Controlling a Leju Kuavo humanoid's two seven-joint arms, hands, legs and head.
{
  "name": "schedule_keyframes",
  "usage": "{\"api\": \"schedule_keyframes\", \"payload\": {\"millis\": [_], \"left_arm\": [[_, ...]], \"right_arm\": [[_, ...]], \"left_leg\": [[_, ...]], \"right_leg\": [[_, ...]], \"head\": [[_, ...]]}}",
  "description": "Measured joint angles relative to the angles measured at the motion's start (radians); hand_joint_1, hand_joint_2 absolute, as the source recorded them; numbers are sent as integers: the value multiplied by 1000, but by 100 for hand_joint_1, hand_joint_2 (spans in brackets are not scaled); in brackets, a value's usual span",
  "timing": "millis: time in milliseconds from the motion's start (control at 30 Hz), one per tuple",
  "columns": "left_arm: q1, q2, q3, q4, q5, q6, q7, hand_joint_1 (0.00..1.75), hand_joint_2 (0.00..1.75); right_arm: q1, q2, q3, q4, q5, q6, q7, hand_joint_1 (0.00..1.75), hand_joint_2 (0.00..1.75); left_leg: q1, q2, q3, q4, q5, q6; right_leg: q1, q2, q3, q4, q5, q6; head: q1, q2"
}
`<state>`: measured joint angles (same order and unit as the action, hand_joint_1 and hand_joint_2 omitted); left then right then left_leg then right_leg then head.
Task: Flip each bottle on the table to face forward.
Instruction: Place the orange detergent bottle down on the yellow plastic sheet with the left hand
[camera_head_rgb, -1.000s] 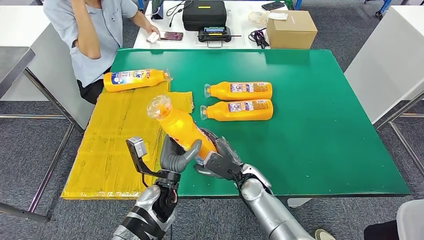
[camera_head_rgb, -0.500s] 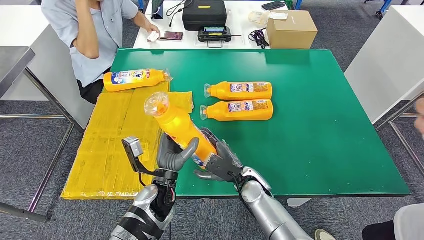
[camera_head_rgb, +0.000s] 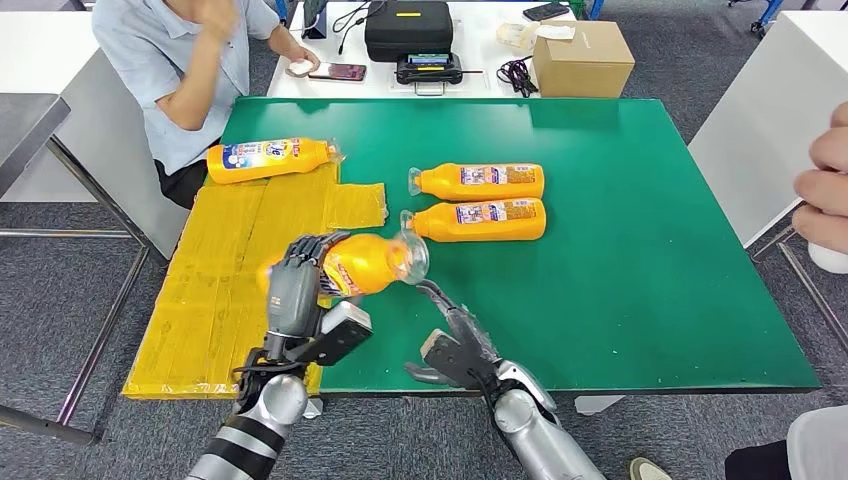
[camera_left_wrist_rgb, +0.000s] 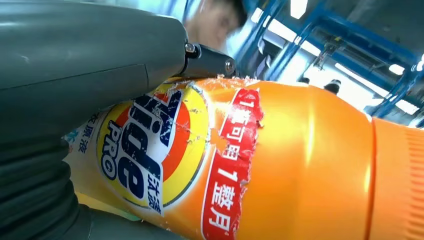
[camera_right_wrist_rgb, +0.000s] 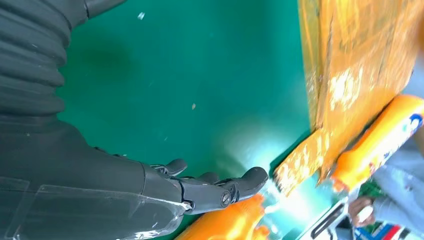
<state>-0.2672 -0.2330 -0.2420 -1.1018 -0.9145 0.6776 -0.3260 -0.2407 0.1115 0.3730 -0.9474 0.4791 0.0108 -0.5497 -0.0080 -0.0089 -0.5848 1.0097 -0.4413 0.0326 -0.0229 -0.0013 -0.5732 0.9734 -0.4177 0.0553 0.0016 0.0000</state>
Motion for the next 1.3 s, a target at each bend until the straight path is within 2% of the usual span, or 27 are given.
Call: {"api": "schedule_keyframes", "payload": {"millis": [100,433,600,700,733,800,833,933,967,1133,1300], "left_arm": [[-10,38,55,19,-141,11,49,175,175],[-40,90,146,53,-207,4,66,174,175],[-53,105,169,55,-245,-14,82,165,175],[-73,129,171,80,-331,-24,130,117,175],[-82,138,172,97,-350,-28,142,111,175],[-102,155,173,139,-373,-40,159,128,175],[-111,162,175,162,-378,-48,164,122,175],[-134,179,178,239,-393,-71,173,59,175],[-140,183,178,267,-398,-78,175,48,175],[-161,188,178,398,-431,-88,191,47,175],[-189,188,178,468,-444,-83,199,47,175]], "right_arm": [[8,-4,-26,-14,6,4,-3,0,175],[29,-9,-53,-55,12,10,-5,0,175],[51,-11,-57,-93,14,12,-5,0,175],[57,-13,-58,-110,15,16,-6,0,175],[59,-14,-58,-114,15,17,-7,0,175],[61,-16,-57,-122,15,19,-9,0,175],[62,-16,-57,-125,15,20,-10,0,175],[63,-20,-57,-135,16,22,-11,0,175],[64,-21,-57,-137,16,22,-11,0,175],[64,-29,-57,-142,17,22,-13,0,175],[64,-32,-57,-142,17,23,-13,0,175]], "left_leg": [[0,0,0,0,1,-1],[0,-1,0,0,1,-1],[0,0,0,0,1,-1],[0,0,0,0,1,-1],[0,0,0,0,1,-1],[1,0,0,0,1,-1],[1,0,0,0,1,-1],[1,0,0,0,1,-2],[1,0,0,0,1,-2],[0,-1,-1,0,1,-2],[0,-2,0,0,1,-2]], "right_leg": [[0,0,0,0,0,0],[0,0,0,0,0,0],[0,0,-1,0,0,0],[0,0,-1,0,0,0],[0,0,-1,0,0,0],[0,0,0,0,0,0],[0,0,0,0,0,0],[0,0,0,0,0,0],[0,0,0,0,0,0],[0,0,-1,0,0,0],[0,-1,0,0,0,0]], "head": [[0,0],[0,0],[0,0],[0,0],[0,0],[0,0],[0,0],[0,0],[0,0],[0,0],[0,0]]}}
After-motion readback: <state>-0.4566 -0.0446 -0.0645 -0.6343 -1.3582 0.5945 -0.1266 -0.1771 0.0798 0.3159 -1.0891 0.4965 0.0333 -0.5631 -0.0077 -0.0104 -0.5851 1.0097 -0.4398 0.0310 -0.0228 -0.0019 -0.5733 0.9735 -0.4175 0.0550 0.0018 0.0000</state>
